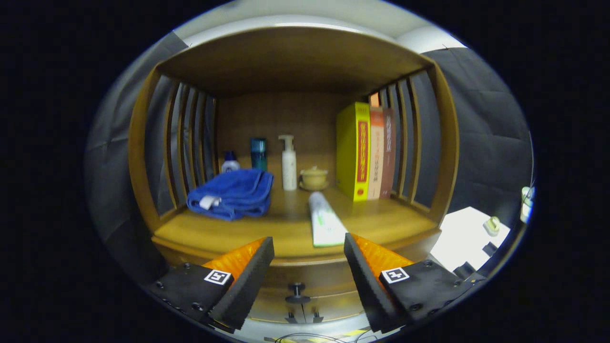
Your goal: Pull open the drawer, take out the items inside it, and place them on the countertop above the cabinet.
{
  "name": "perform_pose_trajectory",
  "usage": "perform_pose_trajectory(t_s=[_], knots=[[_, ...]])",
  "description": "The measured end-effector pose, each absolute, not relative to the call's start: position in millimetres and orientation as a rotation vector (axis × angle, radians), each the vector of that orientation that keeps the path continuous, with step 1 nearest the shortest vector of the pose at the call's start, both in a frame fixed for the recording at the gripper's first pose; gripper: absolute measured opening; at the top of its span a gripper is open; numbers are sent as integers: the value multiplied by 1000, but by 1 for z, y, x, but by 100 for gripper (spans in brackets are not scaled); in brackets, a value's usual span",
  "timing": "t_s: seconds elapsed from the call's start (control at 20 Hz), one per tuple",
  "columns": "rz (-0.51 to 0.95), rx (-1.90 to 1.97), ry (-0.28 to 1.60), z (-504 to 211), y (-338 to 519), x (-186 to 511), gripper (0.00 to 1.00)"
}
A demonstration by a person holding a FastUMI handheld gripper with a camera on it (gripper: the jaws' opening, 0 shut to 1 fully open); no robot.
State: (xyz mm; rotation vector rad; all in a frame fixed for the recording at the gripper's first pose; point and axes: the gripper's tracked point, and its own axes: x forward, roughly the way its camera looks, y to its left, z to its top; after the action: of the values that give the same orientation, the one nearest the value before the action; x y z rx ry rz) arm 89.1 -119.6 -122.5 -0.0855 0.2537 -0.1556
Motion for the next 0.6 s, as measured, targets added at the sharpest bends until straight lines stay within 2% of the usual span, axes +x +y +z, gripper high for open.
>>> perform_pose_trajectory(t_s=[0.25,0.45,0.6], knots=[[-150,-106,152,13,-100,94,99],[-128,-125,93,78,-67,89,99],[-108,-123,84,93,-49,89,99]])
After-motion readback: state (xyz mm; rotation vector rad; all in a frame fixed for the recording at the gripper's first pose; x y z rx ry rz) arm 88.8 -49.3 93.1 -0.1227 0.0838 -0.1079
